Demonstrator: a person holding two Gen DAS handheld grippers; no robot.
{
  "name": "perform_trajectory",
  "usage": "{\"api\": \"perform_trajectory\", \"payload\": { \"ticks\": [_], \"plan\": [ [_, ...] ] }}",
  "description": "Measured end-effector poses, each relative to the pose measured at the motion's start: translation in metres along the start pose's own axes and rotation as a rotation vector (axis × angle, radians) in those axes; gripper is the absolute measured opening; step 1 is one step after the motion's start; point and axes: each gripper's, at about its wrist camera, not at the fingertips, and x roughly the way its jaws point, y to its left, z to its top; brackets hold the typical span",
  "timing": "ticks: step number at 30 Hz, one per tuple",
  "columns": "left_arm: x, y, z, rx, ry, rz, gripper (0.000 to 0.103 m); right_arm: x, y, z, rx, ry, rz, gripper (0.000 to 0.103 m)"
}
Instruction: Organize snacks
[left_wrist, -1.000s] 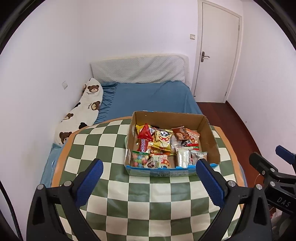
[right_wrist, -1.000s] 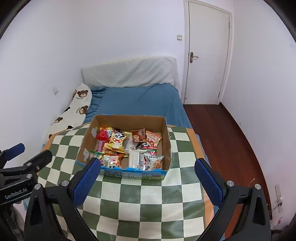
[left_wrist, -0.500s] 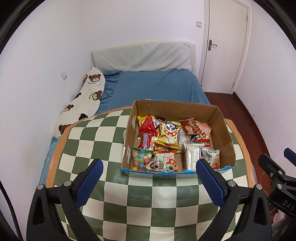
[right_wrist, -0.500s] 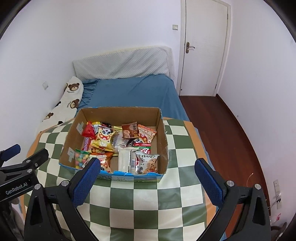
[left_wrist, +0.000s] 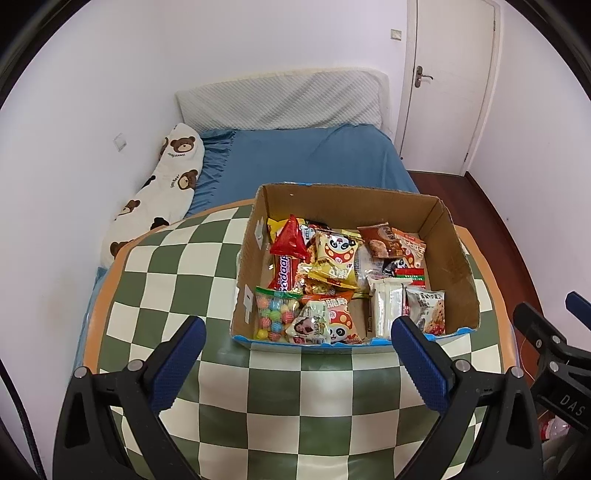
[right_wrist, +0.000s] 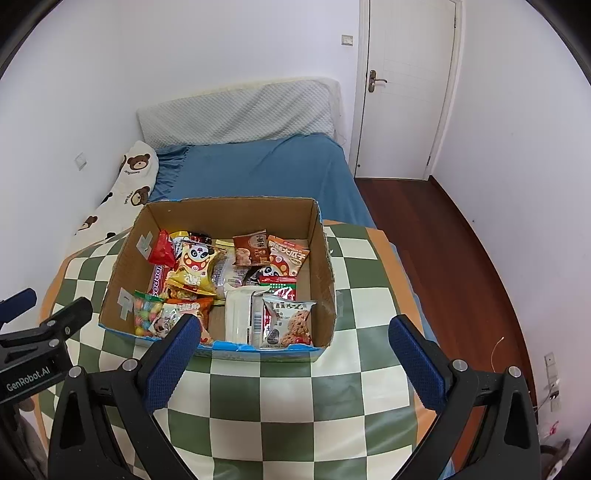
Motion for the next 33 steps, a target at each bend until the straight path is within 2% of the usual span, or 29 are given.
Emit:
{"api": "perform_trajectory", "payload": {
  "ticks": [33],
  "plan": [
    [-0.002,-0.003,-0.010,0.039,0.013,-0.014,0.103,0.001,0.000,-0.008,-0.022,0.028,0.039,0.103]
  ]
}}
